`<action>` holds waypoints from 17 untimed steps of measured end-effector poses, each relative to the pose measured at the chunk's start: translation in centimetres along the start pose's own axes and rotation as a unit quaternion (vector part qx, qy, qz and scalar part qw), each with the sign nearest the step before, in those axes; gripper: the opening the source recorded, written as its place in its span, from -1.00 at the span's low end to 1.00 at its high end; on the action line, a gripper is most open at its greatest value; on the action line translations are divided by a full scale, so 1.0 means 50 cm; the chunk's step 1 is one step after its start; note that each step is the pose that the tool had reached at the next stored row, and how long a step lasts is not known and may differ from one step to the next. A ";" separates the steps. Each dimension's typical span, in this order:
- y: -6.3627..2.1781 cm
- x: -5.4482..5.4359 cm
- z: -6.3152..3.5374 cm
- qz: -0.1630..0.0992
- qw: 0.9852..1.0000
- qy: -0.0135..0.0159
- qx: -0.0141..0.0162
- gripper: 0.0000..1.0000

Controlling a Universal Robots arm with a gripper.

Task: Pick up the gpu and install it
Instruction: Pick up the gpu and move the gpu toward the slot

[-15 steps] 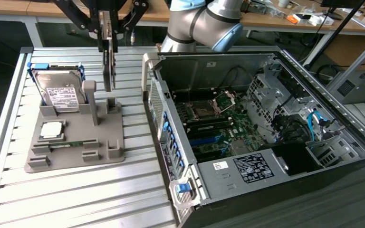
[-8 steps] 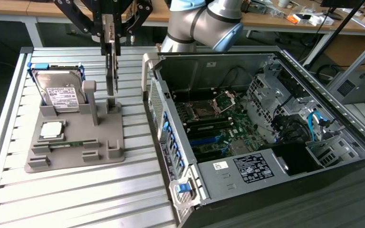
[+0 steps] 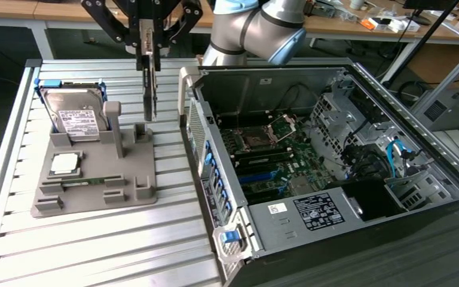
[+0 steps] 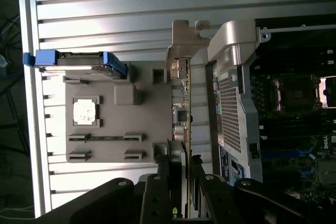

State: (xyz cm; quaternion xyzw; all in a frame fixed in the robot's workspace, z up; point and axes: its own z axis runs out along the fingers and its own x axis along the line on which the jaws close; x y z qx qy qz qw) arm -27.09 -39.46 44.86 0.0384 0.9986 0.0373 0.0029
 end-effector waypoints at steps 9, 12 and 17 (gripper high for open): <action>0.001 -0.019 0.001 0.000 1.000 0.003 0.000 -0.47; 0.001 -0.024 0.002 0.000 1.000 0.004 0.000 -0.47; 0.001 -0.032 0.002 0.000 1.000 0.005 0.000 -0.47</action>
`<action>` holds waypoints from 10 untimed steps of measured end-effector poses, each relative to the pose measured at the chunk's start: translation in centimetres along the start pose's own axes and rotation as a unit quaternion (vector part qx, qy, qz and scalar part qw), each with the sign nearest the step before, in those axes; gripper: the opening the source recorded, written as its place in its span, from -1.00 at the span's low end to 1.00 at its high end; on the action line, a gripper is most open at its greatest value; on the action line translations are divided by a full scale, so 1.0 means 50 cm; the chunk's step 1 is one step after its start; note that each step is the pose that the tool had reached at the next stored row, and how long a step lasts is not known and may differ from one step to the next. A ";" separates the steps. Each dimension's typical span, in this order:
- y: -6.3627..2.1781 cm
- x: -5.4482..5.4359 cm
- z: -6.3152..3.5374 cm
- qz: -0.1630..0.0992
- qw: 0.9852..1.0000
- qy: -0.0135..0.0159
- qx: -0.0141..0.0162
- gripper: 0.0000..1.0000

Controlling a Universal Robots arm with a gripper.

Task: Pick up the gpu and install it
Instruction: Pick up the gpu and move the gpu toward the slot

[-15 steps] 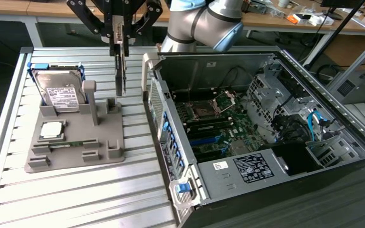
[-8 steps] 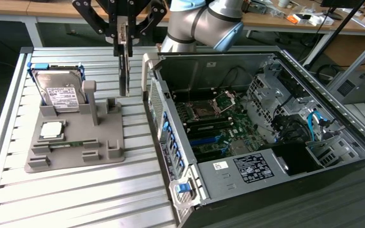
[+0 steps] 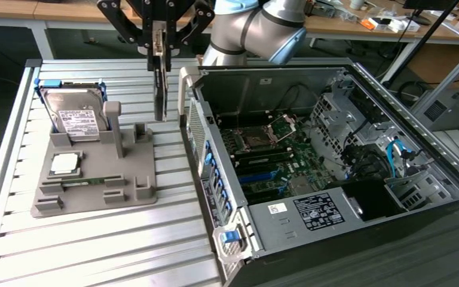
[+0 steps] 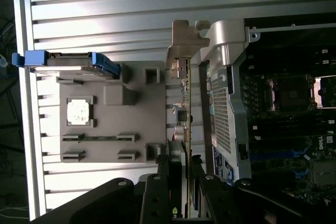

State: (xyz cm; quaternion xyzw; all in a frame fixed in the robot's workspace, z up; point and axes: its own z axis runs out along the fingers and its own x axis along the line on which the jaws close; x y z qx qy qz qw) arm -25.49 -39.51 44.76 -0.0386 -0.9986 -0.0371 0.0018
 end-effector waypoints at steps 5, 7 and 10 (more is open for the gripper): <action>0.001 -0.007 0.000 0.000 1.000 0.001 0.000 -0.47; 0.001 -0.010 0.001 0.000 1.000 0.001 0.000 -0.47; 0.001 -0.012 0.001 0.000 1.000 0.001 0.000 -0.47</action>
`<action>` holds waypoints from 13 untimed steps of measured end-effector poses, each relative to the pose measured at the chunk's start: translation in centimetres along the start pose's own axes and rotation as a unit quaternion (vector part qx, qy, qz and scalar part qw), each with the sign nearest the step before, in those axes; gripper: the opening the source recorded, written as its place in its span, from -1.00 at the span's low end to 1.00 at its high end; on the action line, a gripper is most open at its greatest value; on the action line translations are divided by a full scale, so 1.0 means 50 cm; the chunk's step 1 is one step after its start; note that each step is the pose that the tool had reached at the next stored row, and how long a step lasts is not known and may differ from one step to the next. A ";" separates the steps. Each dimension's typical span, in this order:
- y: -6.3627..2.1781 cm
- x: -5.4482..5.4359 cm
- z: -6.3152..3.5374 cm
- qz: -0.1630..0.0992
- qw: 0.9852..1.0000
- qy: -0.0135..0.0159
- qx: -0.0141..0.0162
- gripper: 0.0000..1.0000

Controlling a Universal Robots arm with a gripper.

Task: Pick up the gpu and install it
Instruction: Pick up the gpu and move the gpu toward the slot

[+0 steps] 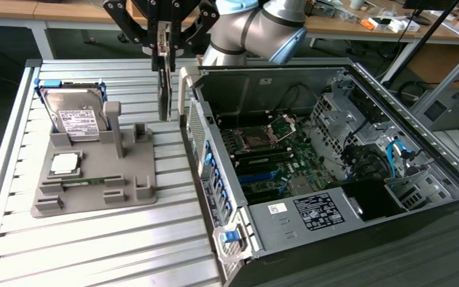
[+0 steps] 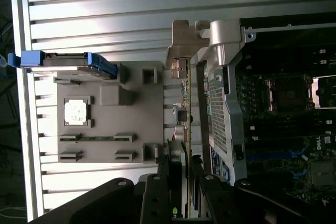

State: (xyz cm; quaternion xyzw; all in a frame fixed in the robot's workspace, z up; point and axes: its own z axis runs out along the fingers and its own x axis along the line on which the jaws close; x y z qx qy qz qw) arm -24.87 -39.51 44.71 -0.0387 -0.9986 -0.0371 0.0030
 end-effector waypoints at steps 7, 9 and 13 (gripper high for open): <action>0.001 -0.014 0.001 0.000 1.000 0.002 0.000 -0.47; 0.001 -0.017 0.002 0.000 1.000 0.002 0.000 -0.47; 0.002 -0.025 0.002 0.000 1.000 0.003 0.000 -0.47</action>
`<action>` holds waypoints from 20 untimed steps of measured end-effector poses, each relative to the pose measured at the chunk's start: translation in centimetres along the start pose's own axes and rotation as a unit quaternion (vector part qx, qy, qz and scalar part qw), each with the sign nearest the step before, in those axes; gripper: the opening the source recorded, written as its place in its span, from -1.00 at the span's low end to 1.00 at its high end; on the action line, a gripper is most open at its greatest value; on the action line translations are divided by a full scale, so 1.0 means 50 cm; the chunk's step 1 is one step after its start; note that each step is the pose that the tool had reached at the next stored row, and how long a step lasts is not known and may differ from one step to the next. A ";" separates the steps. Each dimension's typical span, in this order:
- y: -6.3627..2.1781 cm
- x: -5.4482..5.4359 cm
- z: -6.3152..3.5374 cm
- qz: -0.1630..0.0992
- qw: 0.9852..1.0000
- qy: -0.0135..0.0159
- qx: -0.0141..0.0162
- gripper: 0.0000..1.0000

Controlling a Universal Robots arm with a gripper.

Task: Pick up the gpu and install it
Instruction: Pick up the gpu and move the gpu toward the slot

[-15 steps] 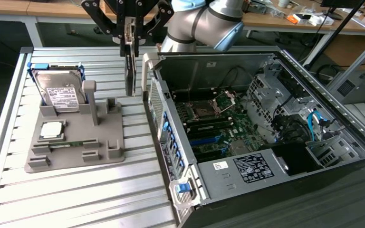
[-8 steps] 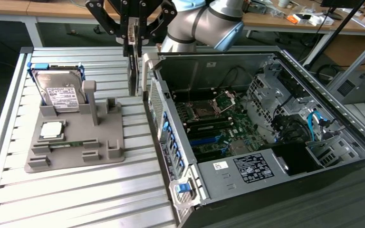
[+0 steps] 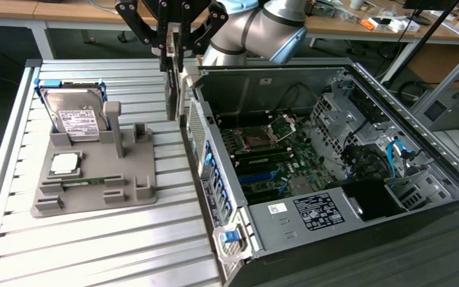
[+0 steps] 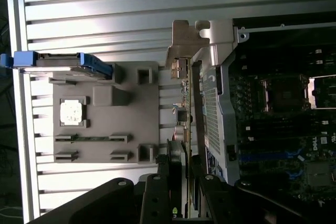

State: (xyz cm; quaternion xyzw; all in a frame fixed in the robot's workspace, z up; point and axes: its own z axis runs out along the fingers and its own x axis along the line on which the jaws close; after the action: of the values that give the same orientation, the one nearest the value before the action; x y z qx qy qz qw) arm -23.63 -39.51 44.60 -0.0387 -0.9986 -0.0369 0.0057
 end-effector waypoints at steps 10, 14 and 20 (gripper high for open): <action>0.002 -0.023 0.002 0.000 1.000 0.002 0.000 -0.47; 0.002 -0.033 0.002 0.000 1.000 0.003 0.000 -0.47; 0.004 -0.051 0.004 0.000 1.000 0.005 0.000 -0.47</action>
State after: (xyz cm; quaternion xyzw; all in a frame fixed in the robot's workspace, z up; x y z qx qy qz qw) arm -21.05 -39.52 44.39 -0.0389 -0.9985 -0.0367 0.0112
